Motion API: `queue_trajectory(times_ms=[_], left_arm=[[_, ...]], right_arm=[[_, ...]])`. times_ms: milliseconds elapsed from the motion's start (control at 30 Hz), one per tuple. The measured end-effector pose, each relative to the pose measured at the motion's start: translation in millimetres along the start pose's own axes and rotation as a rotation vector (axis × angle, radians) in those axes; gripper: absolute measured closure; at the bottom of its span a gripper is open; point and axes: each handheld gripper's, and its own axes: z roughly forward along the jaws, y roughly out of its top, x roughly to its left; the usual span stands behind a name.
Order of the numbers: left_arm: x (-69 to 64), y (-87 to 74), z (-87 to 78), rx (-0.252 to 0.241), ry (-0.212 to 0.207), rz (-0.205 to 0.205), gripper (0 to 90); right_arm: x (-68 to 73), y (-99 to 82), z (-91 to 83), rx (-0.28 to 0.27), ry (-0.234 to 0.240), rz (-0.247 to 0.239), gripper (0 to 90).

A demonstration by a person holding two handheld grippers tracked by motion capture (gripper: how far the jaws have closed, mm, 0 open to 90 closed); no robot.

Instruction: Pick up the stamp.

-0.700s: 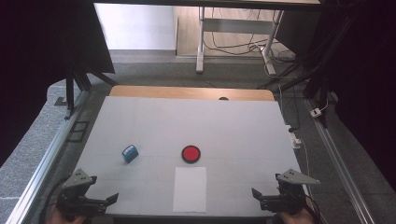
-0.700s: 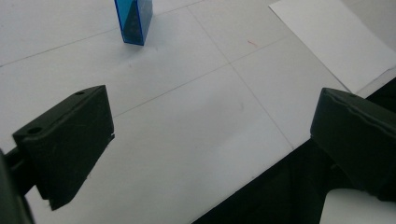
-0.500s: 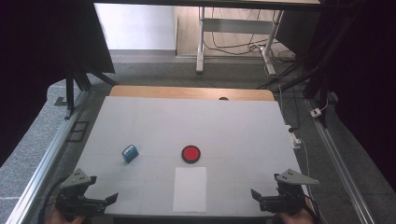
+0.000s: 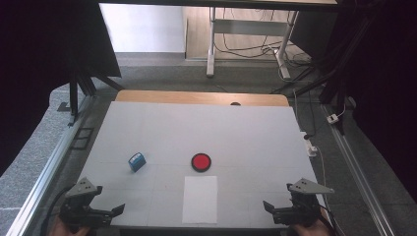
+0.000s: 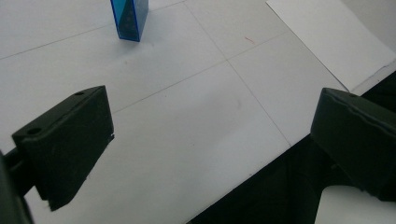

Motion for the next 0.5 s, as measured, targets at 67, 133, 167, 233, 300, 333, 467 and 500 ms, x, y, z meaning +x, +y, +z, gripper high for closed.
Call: queue_trajectory(times_ms=[67,133,167,233,300,333,467,500], left_arm=[[-0.2,0.1,0.3,0.002,0.002,0.002,0.0],[0.1,0.1,0.1,0.001,-0.002,0.003,0.0],[0.1,0.1,0.1,0.001,-0.002,0.003,0.0],[0.2,0.1,-0.2,-0.001,-0.007,0.003,0.0],[0.0,0.2,-0.6,-0.004,-0.009,0.004,0.0],[-0.4,0.3,-0.7,-0.009,-0.007,0.007,0.0],[-1.5,3.0,-2.4,-0.022,-0.01,0.012,0.0],[-1.7,3.6,-2.7,-0.024,-0.008,0.013,0.0]], right_arm=[[0.1,0.1,0.3,0.002,0.001,0.0,0.0],[0.3,0.1,0.4,0.004,0.003,-0.002,0.0],[0.3,0.1,0.3,0.005,0.006,-0.003,0.0],[0.4,0.2,0.3,0.005,0.006,-0.004,0.0],[0.3,0.1,0.5,0.006,0.008,-0.004,0.0],[0.4,0.1,0.5,0.006,0.009,-0.004,0.0],[0.6,0.4,0.6,0.01,0.008,-0.009,0.0],[0.7,0.3,0.6,0.009,0.011,-0.011,0.0]])
